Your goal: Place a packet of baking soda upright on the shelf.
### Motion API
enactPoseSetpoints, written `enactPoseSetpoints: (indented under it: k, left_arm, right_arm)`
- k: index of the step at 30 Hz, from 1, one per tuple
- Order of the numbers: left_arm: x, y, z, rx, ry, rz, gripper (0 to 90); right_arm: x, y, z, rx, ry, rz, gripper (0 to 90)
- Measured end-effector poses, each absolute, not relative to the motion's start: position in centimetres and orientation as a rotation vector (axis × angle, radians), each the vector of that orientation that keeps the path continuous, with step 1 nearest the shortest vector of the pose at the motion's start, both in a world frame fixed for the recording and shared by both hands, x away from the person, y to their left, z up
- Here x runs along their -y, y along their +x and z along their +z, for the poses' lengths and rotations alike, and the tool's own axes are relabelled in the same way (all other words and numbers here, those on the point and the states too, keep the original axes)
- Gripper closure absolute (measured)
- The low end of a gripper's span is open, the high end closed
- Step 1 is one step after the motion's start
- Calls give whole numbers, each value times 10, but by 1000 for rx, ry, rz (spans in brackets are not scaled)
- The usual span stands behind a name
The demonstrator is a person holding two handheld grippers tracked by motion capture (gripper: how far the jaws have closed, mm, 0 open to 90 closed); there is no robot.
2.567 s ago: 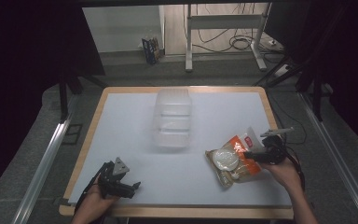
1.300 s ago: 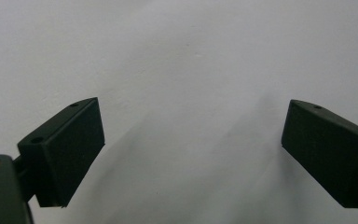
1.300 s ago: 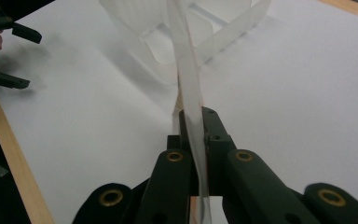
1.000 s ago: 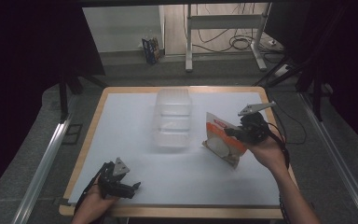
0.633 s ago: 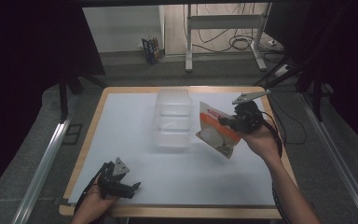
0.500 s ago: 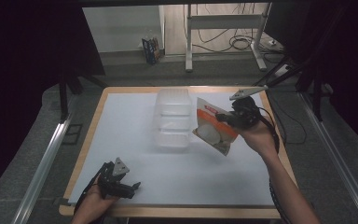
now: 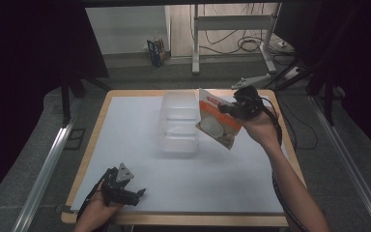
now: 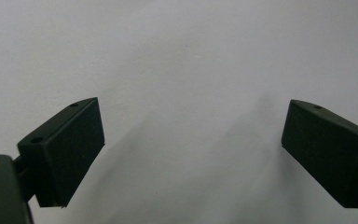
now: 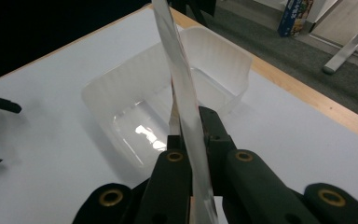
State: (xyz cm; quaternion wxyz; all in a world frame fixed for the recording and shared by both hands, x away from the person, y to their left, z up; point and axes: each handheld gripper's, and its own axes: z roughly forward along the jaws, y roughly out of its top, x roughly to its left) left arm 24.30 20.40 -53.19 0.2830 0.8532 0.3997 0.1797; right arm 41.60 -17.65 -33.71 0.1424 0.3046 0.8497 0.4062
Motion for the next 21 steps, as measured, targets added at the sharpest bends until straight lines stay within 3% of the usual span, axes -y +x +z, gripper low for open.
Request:
enactPoseSetpoints:
  k: [21]
  left_arm:
    - [-208, 243, -531, -1068, 2257, 454, 46]
  right_arm:
    - [146, 469, -339, -2456, 878, 1155, 886]
